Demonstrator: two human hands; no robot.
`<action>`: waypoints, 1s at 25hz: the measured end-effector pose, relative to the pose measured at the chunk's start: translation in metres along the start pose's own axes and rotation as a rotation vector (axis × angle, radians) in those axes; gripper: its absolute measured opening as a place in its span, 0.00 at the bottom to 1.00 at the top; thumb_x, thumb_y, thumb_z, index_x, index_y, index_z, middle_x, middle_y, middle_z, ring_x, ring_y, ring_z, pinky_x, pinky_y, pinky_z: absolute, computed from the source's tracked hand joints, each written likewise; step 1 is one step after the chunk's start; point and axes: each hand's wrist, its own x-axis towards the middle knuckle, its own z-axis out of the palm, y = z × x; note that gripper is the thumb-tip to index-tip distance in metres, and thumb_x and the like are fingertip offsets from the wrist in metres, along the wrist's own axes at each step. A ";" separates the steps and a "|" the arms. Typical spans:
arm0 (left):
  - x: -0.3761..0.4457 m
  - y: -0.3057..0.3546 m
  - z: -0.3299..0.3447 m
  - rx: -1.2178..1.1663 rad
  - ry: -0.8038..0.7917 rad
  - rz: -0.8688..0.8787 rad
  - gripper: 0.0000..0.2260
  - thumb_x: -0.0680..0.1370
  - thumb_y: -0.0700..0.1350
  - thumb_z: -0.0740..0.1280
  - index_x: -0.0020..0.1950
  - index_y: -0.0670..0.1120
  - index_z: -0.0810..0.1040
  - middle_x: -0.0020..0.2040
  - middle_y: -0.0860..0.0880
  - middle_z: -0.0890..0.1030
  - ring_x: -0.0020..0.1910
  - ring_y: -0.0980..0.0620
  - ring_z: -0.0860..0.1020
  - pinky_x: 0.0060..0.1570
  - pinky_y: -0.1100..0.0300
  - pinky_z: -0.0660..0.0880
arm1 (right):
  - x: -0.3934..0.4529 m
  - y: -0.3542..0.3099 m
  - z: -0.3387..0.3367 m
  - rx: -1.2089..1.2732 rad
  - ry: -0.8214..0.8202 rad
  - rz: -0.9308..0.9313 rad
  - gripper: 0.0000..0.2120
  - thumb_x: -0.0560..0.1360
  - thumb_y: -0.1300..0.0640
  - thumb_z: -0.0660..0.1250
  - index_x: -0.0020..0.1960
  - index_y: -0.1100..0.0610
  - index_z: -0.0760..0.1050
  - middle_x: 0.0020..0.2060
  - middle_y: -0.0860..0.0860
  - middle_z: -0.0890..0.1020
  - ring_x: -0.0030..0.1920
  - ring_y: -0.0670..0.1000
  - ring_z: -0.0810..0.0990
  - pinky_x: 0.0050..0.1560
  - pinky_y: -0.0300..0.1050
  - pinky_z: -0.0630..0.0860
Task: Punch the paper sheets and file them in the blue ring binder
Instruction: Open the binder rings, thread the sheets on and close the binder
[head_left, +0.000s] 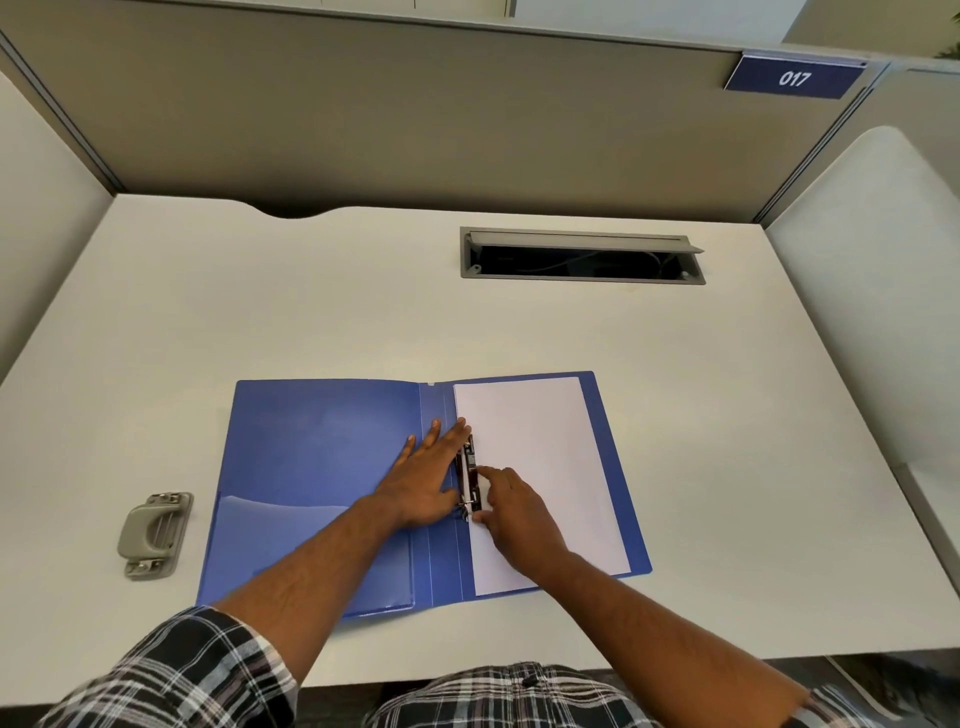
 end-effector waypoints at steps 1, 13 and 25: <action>-0.002 0.000 0.000 -0.023 0.020 -0.008 0.42 0.76 0.43 0.66 0.80 0.54 0.40 0.81 0.56 0.42 0.79 0.52 0.39 0.78 0.51 0.40 | -0.001 0.000 -0.001 0.034 -0.006 0.013 0.28 0.77 0.55 0.72 0.75 0.53 0.67 0.60 0.51 0.78 0.57 0.50 0.78 0.60 0.39 0.72; -0.075 -0.082 -0.016 0.001 0.555 -0.369 0.35 0.74 0.43 0.70 0.78 0.45 0.59 0.79 0.47 0.58 0.79 0.42 0.52 0.75 0.44 0.50 | -0.015 0.036 -0.038 0.177 0.277 0.194 0.17 0.77 0.54 0.72 0.65 0.52 0.75 0.47 0.45 0.79 0.44 0.45 0.79 0.48 0.32 0.74; -0.132 -0.128 -0.036 -0.313 0.795 -0.624 0.27 0.76 0.39 0.69 0.73 0.40 0.64 0.70 0.38 0.70 0.68 0.36 0.69 0.67 0.41 0.68 | -0.034 0.092 -0.067 -0.106 0.324 0.651 0.29 0.77 0.43 0.69 0.71 0.58 0.69 0.66 0.57 0.73 0.65 0.60 0.73 0.60 0.57 0.75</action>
